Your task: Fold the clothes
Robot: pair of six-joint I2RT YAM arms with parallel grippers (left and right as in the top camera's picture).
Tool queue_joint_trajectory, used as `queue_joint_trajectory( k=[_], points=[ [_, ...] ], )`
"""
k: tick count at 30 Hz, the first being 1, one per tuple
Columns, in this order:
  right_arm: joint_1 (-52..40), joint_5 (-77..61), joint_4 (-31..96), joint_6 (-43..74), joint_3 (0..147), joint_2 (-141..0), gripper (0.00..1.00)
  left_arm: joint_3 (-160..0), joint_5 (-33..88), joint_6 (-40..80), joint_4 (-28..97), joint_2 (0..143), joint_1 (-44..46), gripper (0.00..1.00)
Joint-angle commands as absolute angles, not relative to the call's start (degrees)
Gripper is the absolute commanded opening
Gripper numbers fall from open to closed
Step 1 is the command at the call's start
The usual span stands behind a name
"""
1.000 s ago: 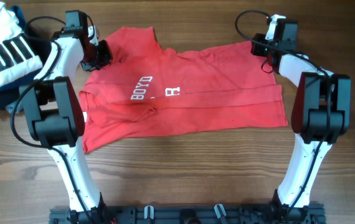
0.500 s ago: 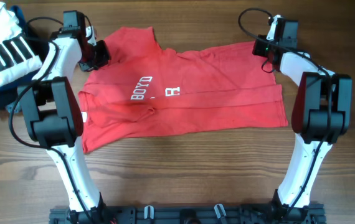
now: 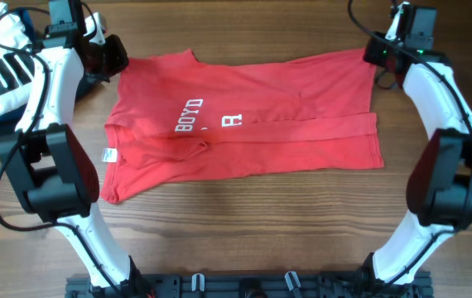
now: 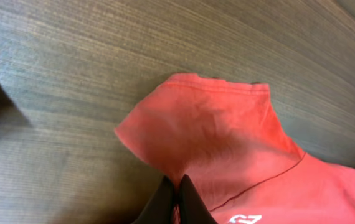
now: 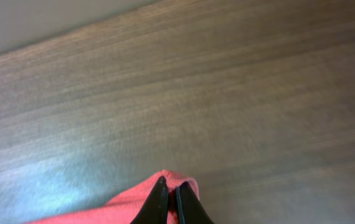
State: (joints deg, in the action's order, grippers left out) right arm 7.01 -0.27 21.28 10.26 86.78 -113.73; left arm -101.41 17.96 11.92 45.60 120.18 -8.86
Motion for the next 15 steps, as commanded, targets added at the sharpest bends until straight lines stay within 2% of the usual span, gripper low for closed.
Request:
queue_joint_trajectory(
  k=[1,7,15],
  points=[
    [8.3,1.7,25.8,10.2,87.6,-109.9,0.04,-100.9,18.8,12.4,48.2,117.3,-10.3,0.04],
    [8.3,1.7,37.9,8.5,87.6,-106.5,0.04,-100.9,18.3,12.2,57.2,117.1,-11.8,0.04],
    [8.3,4.4,50.5,7.5,87.5,-105.9,0.04,-100.9,11.5,11.0,68.0,117.1,-14.6,0.04]
  ],
)
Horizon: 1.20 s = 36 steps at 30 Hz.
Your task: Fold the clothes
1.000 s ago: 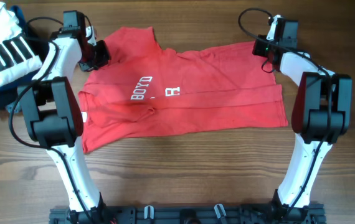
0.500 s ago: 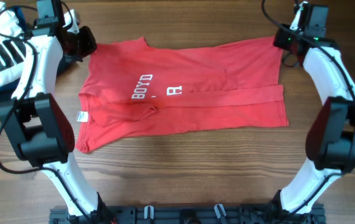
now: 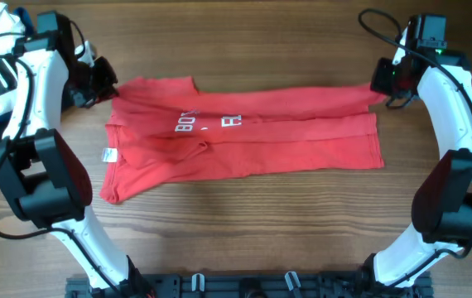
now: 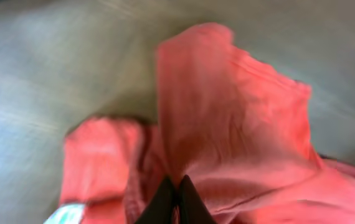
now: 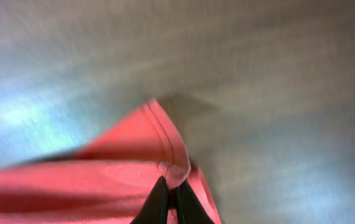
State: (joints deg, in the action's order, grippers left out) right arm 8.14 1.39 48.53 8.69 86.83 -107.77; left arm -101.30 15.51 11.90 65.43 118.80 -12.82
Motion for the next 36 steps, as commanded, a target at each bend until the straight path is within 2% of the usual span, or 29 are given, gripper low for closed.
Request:
queue_joint_trajectory(
  k=[1,11,27,36],
  points=[
    [8.3,4.9,51.7,7.5,87.5,-105.9,0.04,-100.9,11.4,10.6,69.5,117.1,-14.9,0.04],
    [8.3,11.2,59.3,7.6,87.5,-106.0,0.04,-100.9,11.2,10.7,77.8,117.1,-15.6,0.04],
    [8.3,10.7,65.9,7.5,87.5,-106.0,0.05,-100.8,6.7,9.5,84.7,117.1,-15.6,0.04],
    [8.3,10.7,66.8,7.4,87.5,-106.0,0.15,-100.7,6.7,9.4,87.1,117.1,-15.6,0.04]
  ],
)
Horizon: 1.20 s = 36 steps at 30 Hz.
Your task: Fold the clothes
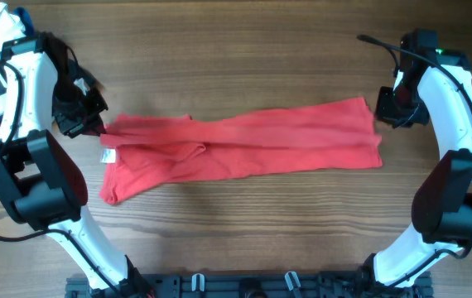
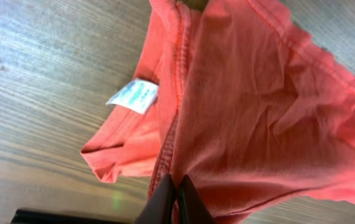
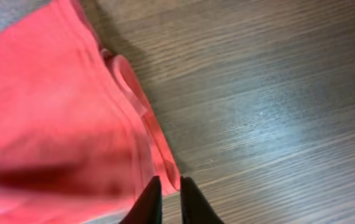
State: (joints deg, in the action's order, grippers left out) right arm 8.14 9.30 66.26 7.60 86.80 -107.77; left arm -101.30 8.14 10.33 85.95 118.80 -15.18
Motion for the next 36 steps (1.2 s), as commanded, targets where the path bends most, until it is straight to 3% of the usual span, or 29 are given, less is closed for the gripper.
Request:
queue_joint_trajectory(
  k=[1,8,13,22,32,35,36],
  points=[
    [8.3,10.7,67.1,7.4,87.5,-106.0,0.15,-100.7,6.7,9.4,87.5,117.1,-15.6,0.04],
    [8.3,9.6,68.2,7.4,87.5,-106.0,0.15,-100.7,6.7,9.4,88.6,117.1,-15.6,0.11],
    [8.3,-8.7,66.5,-4.3,87.0,-106.0,0.12,-100.7,6.7,9.4,89.8,117.1,-15.6,0.1],
    [8.1,-13.0,59.8,-4.3,80.0,-107.1,0.1,-100.7,7.8,9.4,89.8,117.1,-15.6,0.11],
    [8.1,-13.0,48.4,-3.8,71.2,-108.4,0.11,-100.7,17.2,7.2,85.5,117.1,-15.3,0.31],
    [8.1,-13.0,46.9,-2.8,70.1,-109.8,0.11,-100.7,17.9,6.8,83.1,117.1,-14.7,0.61],
    [8.1,-13.1,47.0,-2.8,70.1,-110.5,0.11,-100.7,18.0,6.9,81.8,117.1,-14.6,0.65]
  ],
)
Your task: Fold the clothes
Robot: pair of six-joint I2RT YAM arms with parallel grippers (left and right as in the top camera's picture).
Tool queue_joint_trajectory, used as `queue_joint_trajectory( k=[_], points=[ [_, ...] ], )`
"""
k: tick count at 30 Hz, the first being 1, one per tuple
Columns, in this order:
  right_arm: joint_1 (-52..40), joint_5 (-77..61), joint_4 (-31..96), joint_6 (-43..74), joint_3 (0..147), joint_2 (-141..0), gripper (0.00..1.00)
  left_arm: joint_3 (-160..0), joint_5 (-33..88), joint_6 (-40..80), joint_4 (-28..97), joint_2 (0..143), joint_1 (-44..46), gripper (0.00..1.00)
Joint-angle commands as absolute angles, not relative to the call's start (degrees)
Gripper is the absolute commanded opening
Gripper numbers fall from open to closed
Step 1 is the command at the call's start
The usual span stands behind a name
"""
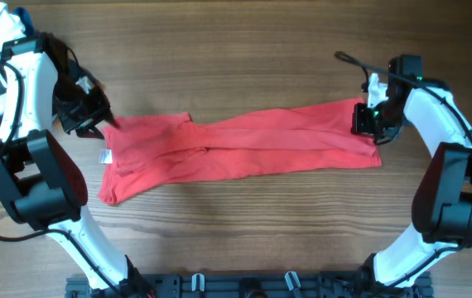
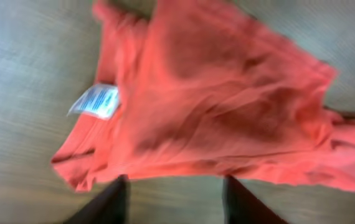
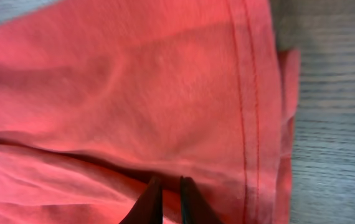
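The red shirt (image 1: 244,145) lies on the wooden table as a long band folded lengthwise, its print hidden. A white label (image 2: 94,101) shows at its left end. My left gripper (image 1: 95,120) is at the shirt's far left corner. In the left wrist view it (image 2: 174,180) stands wide open over bare wood just off the cloth edge. My right gripper (image 1: 367,120) is over the shirt's right end. In the right wrist view it (image 3: 168,180) hovers over the red cloth by the stitched hem, fingers slightly apart with nothing pinched.
A pile of white and blue things sits at the table's far left corner, behind the left arm. A black rail (image 1: 244,285) runs along the front edge. Bare wood surrounds the shirt.
My left gripper has opened and let go of the shirt's left corner. My right gripper has moved left, from off the hem to over the shirt's right end. The shirt remains a folded band.
The shirt first lay spread with its print up, both grippers shut on its far corners. Then the far edge was held nearer the front. Later the far half lay over the near half, the right fingers parted. Now both grippers are open.
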State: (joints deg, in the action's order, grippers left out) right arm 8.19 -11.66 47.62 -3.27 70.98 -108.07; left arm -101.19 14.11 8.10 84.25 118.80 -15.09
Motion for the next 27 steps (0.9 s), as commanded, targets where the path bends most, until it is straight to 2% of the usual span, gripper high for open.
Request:
queue_joint_trajectory(
  k=[1,4,12,27],
  points=[
    [8.1,-13.0,47.0,-2.8,70.1,-110.8,0.11,-100.7,18.0,6.9,80.8,117.1,-14.5,0.72],
    [8.1,-13.0,47.1,-2.8,70.0,-111.2,0.11,-100.3,18.0,7.8,75.5,117.1,-14.5,0.77],
    [8.1,-13.0,47.0,-2.7,70.0,-111.2,0.12,-95.2,18.0,9.3,65.6,118.5,-14.5,0.75],
    [8.1,-13.0,47.3,-2.4,70.0,-111.2,0.12,-94.7,18.0,9.2,58.2,125.8,-14.2,0.73]
  ],
)
